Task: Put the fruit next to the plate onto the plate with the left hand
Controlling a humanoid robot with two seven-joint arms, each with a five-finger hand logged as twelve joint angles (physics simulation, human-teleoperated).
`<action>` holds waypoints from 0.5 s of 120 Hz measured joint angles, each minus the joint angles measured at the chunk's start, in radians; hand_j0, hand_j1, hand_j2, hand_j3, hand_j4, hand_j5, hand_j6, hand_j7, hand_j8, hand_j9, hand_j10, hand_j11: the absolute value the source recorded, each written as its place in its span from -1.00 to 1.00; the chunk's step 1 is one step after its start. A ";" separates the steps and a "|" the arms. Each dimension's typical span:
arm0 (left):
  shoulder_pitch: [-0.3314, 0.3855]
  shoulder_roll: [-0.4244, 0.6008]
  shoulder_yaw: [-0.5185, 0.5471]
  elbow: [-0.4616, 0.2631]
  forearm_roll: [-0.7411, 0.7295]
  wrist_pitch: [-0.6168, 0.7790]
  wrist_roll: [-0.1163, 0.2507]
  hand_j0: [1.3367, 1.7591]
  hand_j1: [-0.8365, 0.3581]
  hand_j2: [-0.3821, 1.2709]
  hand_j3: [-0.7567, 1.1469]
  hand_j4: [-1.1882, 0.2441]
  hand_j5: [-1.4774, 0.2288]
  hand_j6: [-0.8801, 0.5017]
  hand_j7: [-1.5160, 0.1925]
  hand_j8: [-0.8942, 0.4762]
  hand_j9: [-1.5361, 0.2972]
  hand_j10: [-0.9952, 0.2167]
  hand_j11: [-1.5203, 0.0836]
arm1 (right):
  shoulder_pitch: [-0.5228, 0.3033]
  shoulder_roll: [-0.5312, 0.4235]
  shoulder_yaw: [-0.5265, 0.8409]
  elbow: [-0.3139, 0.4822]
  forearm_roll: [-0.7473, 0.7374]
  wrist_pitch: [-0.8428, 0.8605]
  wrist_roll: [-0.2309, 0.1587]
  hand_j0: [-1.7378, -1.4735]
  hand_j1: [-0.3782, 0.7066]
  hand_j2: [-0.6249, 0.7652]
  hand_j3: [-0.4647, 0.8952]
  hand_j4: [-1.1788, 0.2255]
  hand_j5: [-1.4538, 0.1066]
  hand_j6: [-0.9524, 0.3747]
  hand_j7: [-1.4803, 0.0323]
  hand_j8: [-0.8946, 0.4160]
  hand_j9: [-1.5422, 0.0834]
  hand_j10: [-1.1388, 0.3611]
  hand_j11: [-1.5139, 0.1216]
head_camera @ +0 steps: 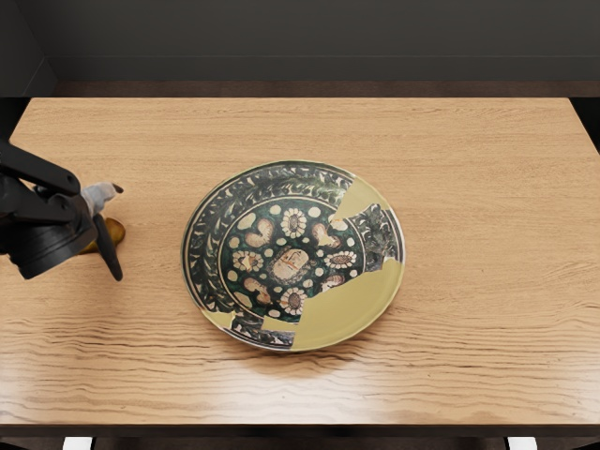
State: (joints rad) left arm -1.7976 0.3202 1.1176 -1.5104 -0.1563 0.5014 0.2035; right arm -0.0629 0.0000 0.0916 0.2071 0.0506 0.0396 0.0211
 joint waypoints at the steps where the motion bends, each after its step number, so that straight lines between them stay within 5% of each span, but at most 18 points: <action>1: 0.001 -0.001 0.000 0.000 0.000 0.000 0.000 0.52 0.89 -0.53 -0.20 0.59 0.66 0.21 0.70 0.24 0.61 0.56 0.82 | 0.000 0.000 0.000 0.000 0.000 0.000 0.000 -0.40 -0.92 -0.10 -0.32 0.66 0.84 0.42 0.94 0.35 0.88 0.50 0.83; 60: 0.030 0.011 0.018 0.055 -0.014 0.009 0.001 0.52 0.69 -0.50 -0.20 0.45 0.51 0.06 0.55 0.09 0.47 0.40 0.66 | 0.000 0.000 0.000 0.000 0.000 0.000 0.000 -0.40 -0.92 -0.10 -0.32 0.66 0.84 0.42 0.94 0.35 0.88 0.50 0.83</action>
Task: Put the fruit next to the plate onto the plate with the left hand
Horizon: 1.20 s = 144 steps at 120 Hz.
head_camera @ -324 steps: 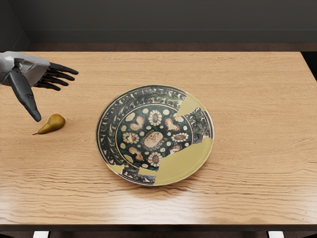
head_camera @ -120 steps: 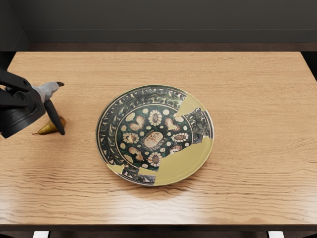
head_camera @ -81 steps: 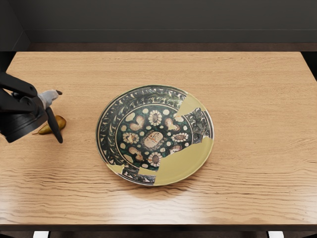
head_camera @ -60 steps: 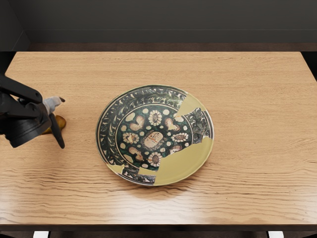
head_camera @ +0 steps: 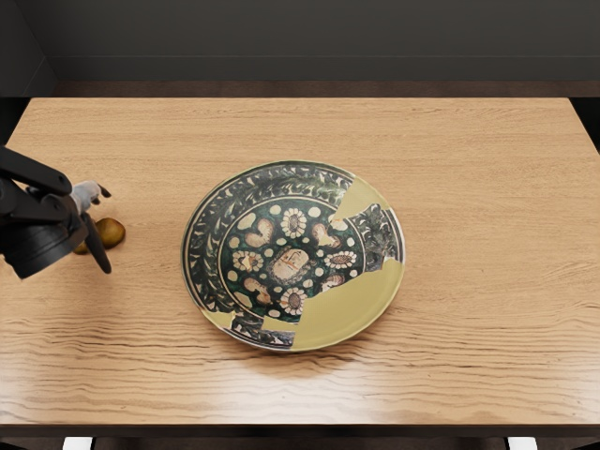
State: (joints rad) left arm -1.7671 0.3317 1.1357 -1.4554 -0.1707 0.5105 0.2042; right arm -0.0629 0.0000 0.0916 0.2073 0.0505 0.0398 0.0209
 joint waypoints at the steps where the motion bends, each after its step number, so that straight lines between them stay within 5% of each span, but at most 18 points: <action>1: 0.000 0.000 0.000 0.001 0.000 0.000 0.000 0.52 0.69 -0.50 -0.20 0.45 0.50 0.06 0.55 0.09 0.46 0.40 0.65 | 0.000 0.000 0.000 0.000 0.000 0.000 0.000 -0.40 -0.92 -0.10 -0.32 0.66 0.84 0.42 0.94 0.35 0.88 0.50 0.83; 144: 0.068 -0.031 -0.029 0.053 -0.004 0.080 -0.006 0.52 0.34 -0.46 -0.20 0.21 0.24 -0.20 0.28 -0.17 0.22 0.11 0.37 | 0.000 0.000 0.000 0.000 0.000 0.000 0.000 -0.40 -0.92 -0.10 -0.32 0.66 0.84 0.42 0.94 0.35 0.88 0.50 0.83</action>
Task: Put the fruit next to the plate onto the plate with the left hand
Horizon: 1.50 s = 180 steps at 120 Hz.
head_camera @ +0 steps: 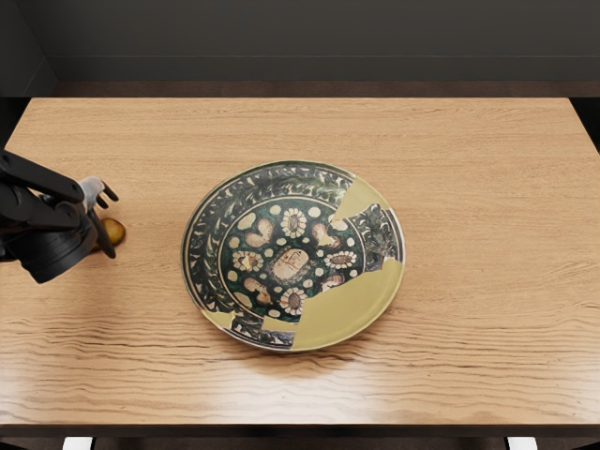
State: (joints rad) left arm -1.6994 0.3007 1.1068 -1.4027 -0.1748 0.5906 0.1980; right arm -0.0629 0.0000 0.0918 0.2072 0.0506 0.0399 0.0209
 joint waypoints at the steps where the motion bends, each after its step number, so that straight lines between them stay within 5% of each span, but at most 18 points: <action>1: 0.001 -0.001 0.000 0.000 0.000 0.000 0.000 0.52 0.33 -0.46 -0.20 0.20 0.24 -0.20 0.28 -0.17 0.21 0.10 0.37 | 0.000 0.000 0.000 0.000 0.000 0.000 0.000 -0.40 -0.92 -0.10 -0.32 0.66 0.84 0.42 0.94 0.35 0.88 0.50 0.83; 95: 0.006 -0.002 0.002 0.000 -0.023 0.000 -0.002 0.52 0.16 -0.44 -0.20 0.08 0.10 -0.32 0.15 -0.30 0.09 -0.04 0.23 | 0.000 0.000 0.000 0.000 0.000 0.000 0.000 -0.40 -0.92 -0.10 -0.32 0.66 0.84 0.42 0.94 0.35 0.88 0.50 0.83; 132: 0.003 -0.002 -0.001 -0.001 -0.043 -0.011 0.001 0.51 -0.14 -0.31 -0.20 -0.20 -0.20 -0.41 -0.16 -0.46 -0.21 -0.34 -0.11 | 0.000 0.000 0.000 0.000 0.000 0.000 0.000 -0.40 -0.92 -0.10 -0.32 0.66 0.84 0.42 0.94 0.35 0.88 0.50 0.83; 145: 0.001 0.000 -0.002 -0.003 -0.049 -0.014 0.001 0.51 -0.14 -0.17 -0.20 -0.28 -0.28 -0.44 -0.25 -0.48 -0.29 -0.40 -0.21 | 0.000 0.000 0.000 0.000 0.000 0.000 0.000 -0.40 -0.92 -0.10 -0.32 0.66 0.84 0.42 0.94 0.35 0.88 0.50 0.83; 180: -0.002 0.001 -0.003 -0.013 -0.051 -0.026 0.001 0.49 -0.02 -0.25 -0.20 -0.34 -0.37 -0.50 -0.34 -0.52 -0.38 -0.46 -0.32 | 0.000 0.000 0.000 0.000 0.000 0.000 0.000 -0.40 -0.92 -0.10 -0.32 0.66 0.84 0.42 0.94 0.35 0.88 0.50 0.83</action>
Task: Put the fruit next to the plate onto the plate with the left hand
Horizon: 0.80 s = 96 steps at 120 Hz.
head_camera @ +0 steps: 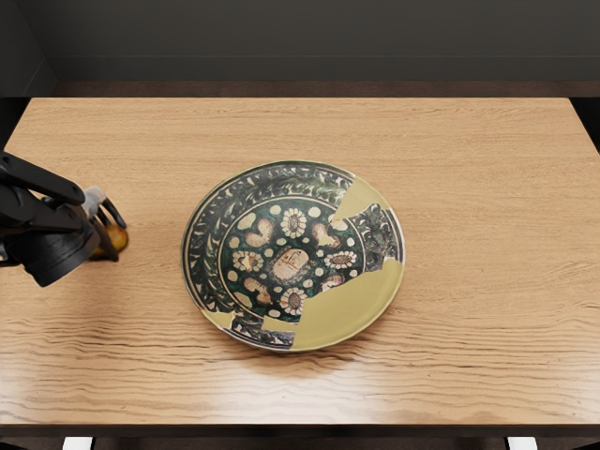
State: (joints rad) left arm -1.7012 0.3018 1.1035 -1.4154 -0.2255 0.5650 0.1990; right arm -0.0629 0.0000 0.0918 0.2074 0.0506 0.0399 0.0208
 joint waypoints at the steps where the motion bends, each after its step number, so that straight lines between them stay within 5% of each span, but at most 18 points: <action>1: -0.001 0.000 0.000 0.000 0.000 -0.001 0.000 0.49 -0.02 -0.25 -0.20 -0.34 -0.37 -0.50 -0.35 -0.52 -0.38 -0.46 -0.33 | 0.000 0.000 0.000 0.000 0.000 0.000 0.000 -0.40 -0.92 -0.10 -0.32 0.66 0.84 0.42 0.94 0.35 0.88 0.50 0.83; 21: -0.022 0.021 0.002 -0.003 -0.009 -0.013 0.001 0.49 0.01 -0.22 -0.20 -0.32 -0.44 -0.47 -0.40 -0.52 -0.43 -0.46 -0.37 | 0.000 0.000 0.000 0.000 0.000 0.000 0.000 -0.40 -0.92 -0.10 -0.32 0.66 0.84 0.42 0.94 0.35 0.88 0.50 0.83; 50: -0.183 0.069 0.002 -0.014 -0.017 -0.082 0.010 0.50 -0.11 -0.01 -0.20 -0.36 -0.51 -0.43 -0.44 -0.48 -0.47 -0.59 -0.42 | 0.000 0.000 0.000 0.000 0.000 0.000 0.000 -0.40 -0.92 -0.10 -0.32 0.66 0.84 0.42 0.94 0.35 0.88 0.50 0.83; 72: -0.344 0.057 -0.066 -0.043 -0.018 -0.302 0.056 0.50 -0.22 0.15 -0.20 -0.37 -0.60 -0.34 -0.51 -0.43 -0.52 -0.69 -0.47 | 0.000 0.000 0.000 0.000 0.000 0.000 0.000 -0.40 -0.92 -0.10 -0.32 0.66 0.84 0.42 0.94 0.35 0.88 0.50 0.83; 96: -0.388 0.016 -0.176 -0.095 -0.020 -0.483 0.069 0.50 -0.34 0.31 -0.20 -0.31 -0.68 -0.28 -0.57 -0.36 -0.57 -0.74 -0.53 | 0.000 0.000 0.000 0.000 0.000 0.000 0.000 -0.40 -0.92 -0.10 -0.32 0.66 0.84 0.42 0.94 0.35 0.88 0.50 0.83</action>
State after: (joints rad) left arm -2.0892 0.3176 0.9274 -1.5102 -0.2457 0.0818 0.2685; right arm -0.0629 0.0000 0.0916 0.2075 0.0506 0.0398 0.0209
